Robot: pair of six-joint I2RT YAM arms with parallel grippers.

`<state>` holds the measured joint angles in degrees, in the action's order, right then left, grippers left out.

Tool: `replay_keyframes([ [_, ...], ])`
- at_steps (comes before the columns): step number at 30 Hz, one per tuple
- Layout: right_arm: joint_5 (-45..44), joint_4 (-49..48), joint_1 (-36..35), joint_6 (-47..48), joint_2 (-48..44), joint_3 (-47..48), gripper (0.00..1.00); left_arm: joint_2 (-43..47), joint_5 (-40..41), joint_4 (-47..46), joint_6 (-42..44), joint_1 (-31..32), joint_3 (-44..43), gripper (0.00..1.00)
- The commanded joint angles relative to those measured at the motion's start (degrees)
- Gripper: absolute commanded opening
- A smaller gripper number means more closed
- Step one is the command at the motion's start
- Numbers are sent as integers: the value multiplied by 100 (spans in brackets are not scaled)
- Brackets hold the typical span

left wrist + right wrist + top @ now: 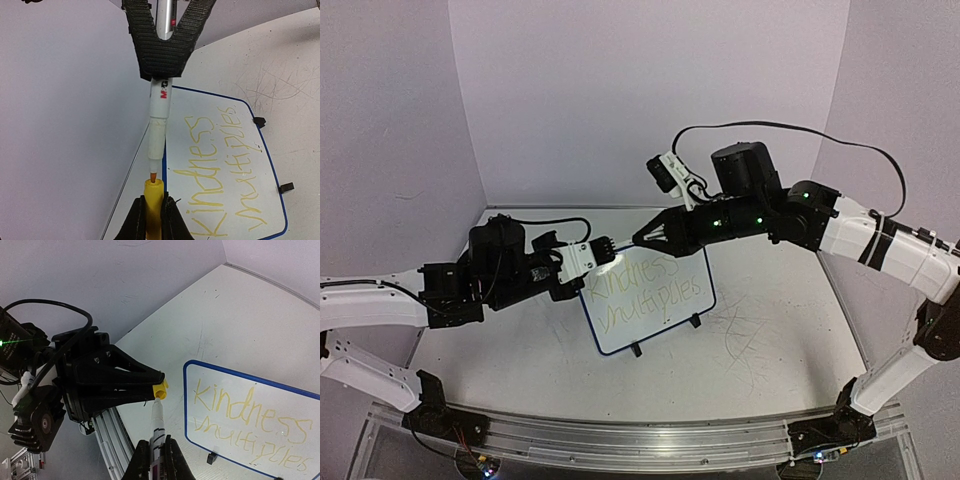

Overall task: Write a sentence on the whiteboard
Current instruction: Insert the whiteboard marker without the cap into the pen cap.

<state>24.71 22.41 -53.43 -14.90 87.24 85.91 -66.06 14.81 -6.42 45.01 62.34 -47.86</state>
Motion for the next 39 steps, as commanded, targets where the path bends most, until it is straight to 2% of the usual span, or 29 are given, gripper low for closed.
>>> replay_keyframes([
  [1,-45,-96,-35,1,89,222,0,50,40,-141,25,56,-37,0],
  [11,17,-97,-35,-17,295,253,0,101,9,-140,30,132,-65,0],
  [18,462,-165,-39,-8,596,360,0,99,-26,-137,-157,258,-222,0],
  [23,806,104,-43,-321,1032,759,0,-148,334,-142,-103,504,-672,0],
  [31,969,-22,-59,-1698,1247,890,0,-822,1165,-193,300,1386,-1424,0],
  [35,963,-303,-93,-2041,1139,708,0,-829,1297,-219,186,1460,-1406,0],
  [39,617,-383,-66,-1773,771,450,0,-586,1518,-173,-308,1458,-1129,0],
])
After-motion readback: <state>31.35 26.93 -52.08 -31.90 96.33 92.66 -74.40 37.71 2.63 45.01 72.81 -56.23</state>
